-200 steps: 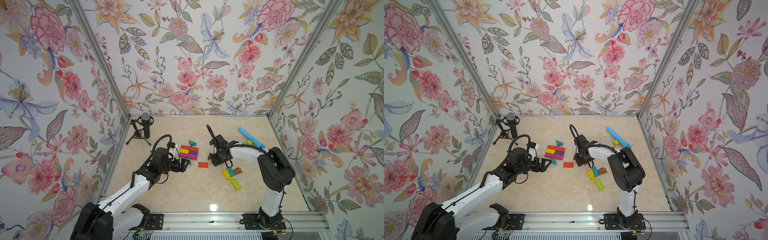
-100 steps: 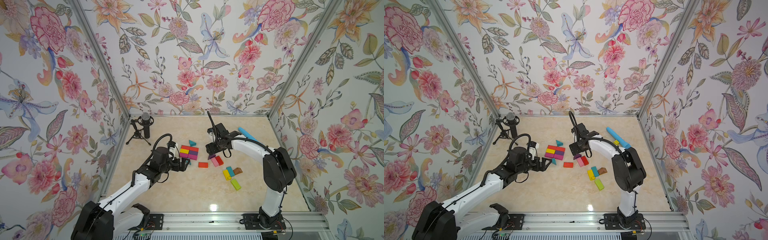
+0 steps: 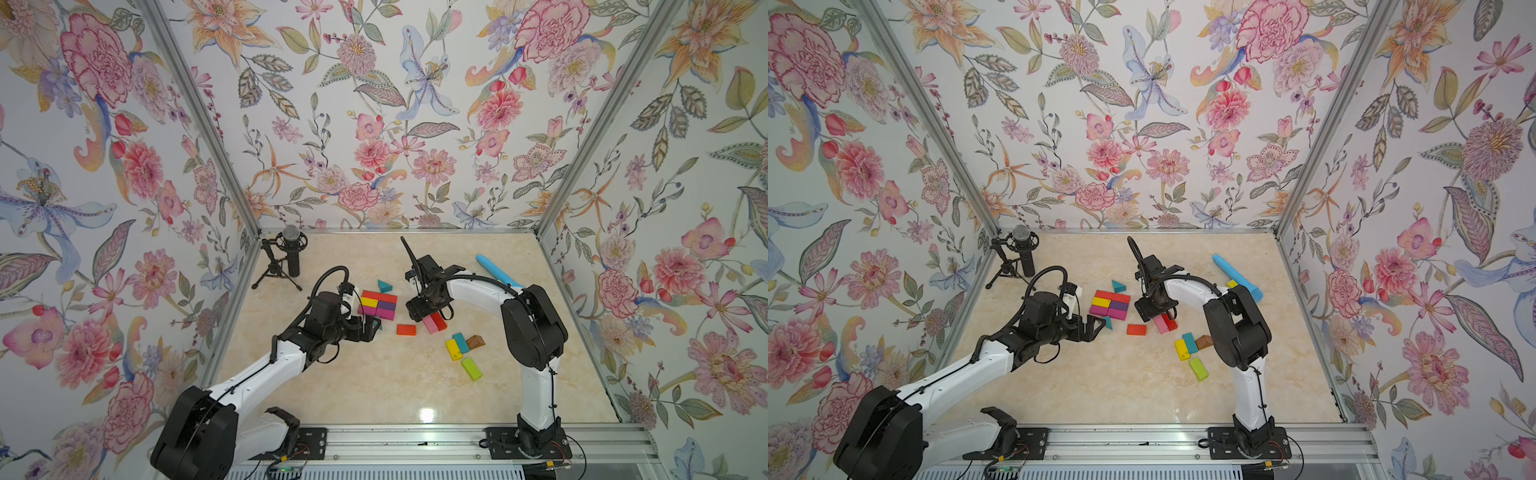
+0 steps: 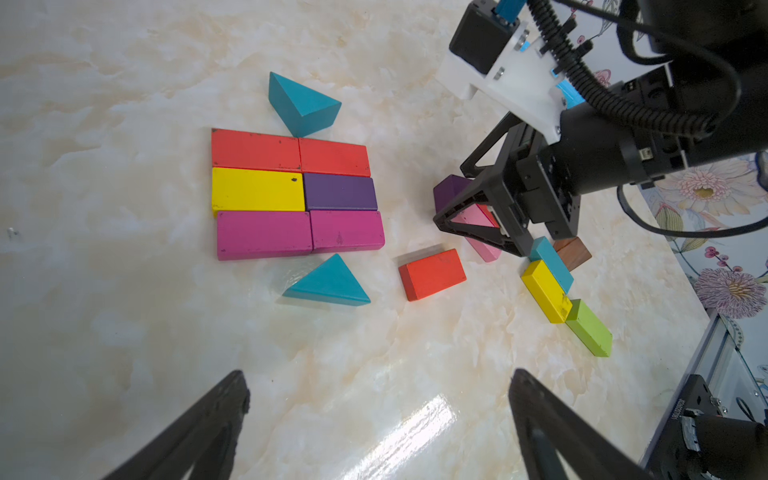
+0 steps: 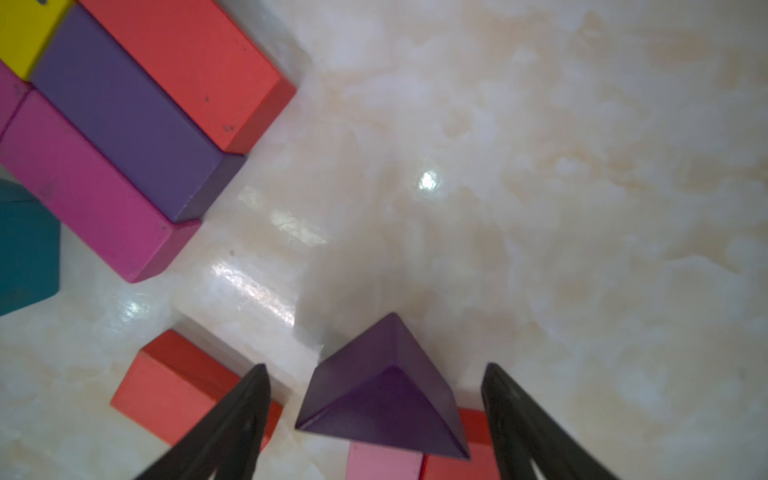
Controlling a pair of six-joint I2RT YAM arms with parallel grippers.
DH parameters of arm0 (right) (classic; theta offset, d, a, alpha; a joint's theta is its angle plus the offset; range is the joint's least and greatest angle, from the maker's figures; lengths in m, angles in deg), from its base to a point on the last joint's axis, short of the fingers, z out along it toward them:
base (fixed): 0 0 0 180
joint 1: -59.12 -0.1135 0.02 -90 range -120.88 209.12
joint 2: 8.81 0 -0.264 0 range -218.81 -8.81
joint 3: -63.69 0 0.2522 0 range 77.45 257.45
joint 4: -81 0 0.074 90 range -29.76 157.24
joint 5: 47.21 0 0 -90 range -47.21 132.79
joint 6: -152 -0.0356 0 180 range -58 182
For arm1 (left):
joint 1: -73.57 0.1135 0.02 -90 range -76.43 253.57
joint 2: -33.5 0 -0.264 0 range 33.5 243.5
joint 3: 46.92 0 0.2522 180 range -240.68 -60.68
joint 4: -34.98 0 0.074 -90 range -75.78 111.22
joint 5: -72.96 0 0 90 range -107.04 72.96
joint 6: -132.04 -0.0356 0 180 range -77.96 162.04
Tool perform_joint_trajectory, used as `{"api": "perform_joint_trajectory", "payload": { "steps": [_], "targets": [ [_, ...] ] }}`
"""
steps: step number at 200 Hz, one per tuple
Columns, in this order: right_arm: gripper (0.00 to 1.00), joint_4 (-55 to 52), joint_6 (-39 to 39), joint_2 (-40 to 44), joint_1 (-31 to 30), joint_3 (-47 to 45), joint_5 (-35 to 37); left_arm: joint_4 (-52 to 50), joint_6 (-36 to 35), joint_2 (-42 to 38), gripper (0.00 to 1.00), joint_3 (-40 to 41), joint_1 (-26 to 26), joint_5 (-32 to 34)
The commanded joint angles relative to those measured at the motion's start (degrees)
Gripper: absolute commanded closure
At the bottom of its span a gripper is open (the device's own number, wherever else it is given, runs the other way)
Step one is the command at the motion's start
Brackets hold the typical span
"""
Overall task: Assemble a piece of candy with building blocks
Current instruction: Move the building block to the center of the board.
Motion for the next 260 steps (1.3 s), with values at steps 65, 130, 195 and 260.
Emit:
{"api": "perform_joint_trajectory", "payload": {
  "steps": [65,130,195,260],
  "targets": [
    [0.3,-4.1,2.8,-4.6,-0.1,4.6,4.1,1.7,-0.7,0.9,0.01,-2.8,1.1,-0.3],
    [0.45,-4.1,2.6,-6.3,0.3,6.7,4.2,2.0,-0.3,1.2,0.01,-3.1,1.3,-0.1],
    [0.48,-4.1,2.0,-7.9,5.8,9.1,3.4,2.0,-0.8,1.8,0.01,-4.0,1.4,-0.5],
    [0.47,-3.3,1.4,-2.5,13.4,2.5,4.6,4.4,-0.3,3.6,0.01,-4.6,1.2,-2.2]
  ]
}}
